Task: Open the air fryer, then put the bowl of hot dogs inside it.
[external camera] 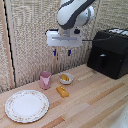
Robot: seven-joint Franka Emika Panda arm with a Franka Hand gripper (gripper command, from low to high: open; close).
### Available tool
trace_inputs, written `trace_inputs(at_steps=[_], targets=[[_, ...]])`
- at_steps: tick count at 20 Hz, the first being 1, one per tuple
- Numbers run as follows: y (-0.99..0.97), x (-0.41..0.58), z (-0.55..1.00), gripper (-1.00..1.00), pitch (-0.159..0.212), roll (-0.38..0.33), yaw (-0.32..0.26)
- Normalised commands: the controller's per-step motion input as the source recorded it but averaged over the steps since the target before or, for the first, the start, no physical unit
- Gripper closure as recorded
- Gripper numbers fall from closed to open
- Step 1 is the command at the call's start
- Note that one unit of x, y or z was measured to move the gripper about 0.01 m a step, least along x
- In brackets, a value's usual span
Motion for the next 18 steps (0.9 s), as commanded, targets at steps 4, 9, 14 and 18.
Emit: trace_inputs(at_steps=[4,9,14,18], targets=[[0.00,0.000,0.00,-1.00,-0.045,-0.172,-0.269],[0.00,0.000,0.00,-1.00,-0.044,-0.272,-0.191],[0.00,0.000,0.00,-1.00,-0.031,-0.371,-0.102],[0.00,-0.036,-0.02,-1.00,-0.033,-0.375,-0.074]])
